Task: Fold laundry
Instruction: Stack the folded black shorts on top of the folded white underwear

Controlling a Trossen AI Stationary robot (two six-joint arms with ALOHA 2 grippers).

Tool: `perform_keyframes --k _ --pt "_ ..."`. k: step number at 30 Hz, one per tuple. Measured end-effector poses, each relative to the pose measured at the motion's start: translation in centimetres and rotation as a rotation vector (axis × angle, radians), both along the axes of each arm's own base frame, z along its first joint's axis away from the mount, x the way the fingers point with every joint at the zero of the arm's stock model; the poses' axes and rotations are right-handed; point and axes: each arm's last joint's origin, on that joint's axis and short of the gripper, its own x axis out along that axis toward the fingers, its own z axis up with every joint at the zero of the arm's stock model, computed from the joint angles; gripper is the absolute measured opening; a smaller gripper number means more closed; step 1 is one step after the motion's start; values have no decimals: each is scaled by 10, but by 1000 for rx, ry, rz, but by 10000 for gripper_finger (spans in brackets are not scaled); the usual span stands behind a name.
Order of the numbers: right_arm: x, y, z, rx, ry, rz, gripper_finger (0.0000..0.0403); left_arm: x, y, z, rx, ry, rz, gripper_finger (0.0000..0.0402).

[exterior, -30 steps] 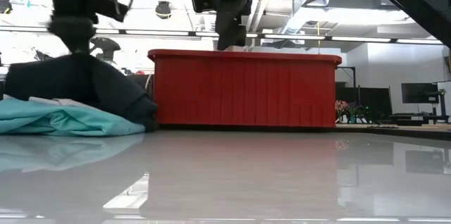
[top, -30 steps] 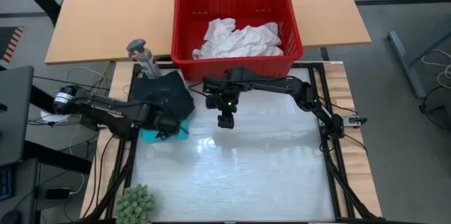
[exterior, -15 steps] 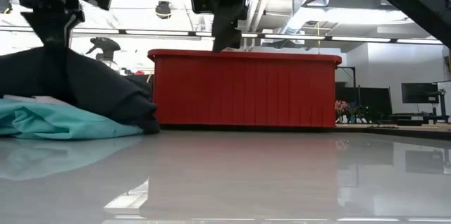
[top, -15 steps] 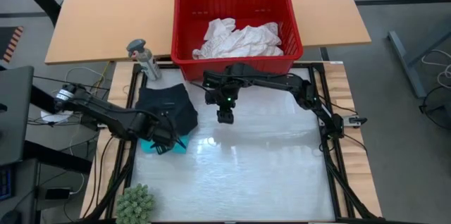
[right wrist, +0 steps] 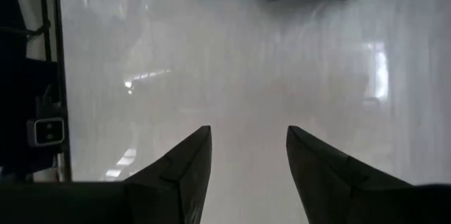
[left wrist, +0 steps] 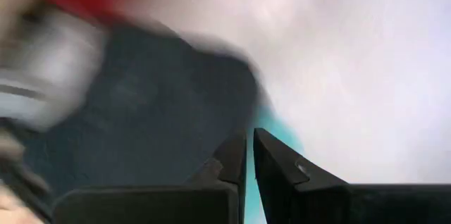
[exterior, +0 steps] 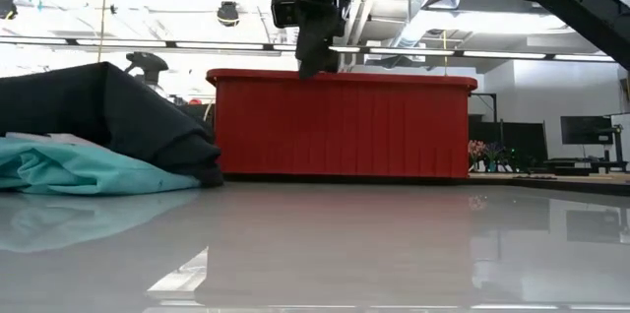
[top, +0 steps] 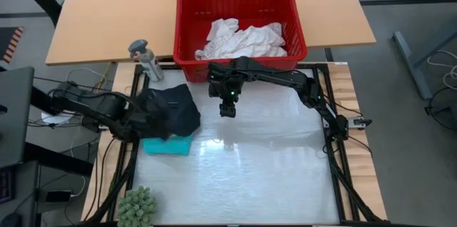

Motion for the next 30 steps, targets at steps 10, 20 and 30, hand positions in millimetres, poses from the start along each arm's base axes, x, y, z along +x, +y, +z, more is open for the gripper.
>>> perform_keyframes --k 10,20,30 --pt "35 16 24 118 -465 173 179 -22 -11 -77 36 -457 368 2" --pt "58 19 24 -24 -733 194 84 -54 -9 -155 -120 -807 603 0" --pt "75 17 -48 -30 -846 -3 27 -51 -13 -172 -123 -761 586 0"
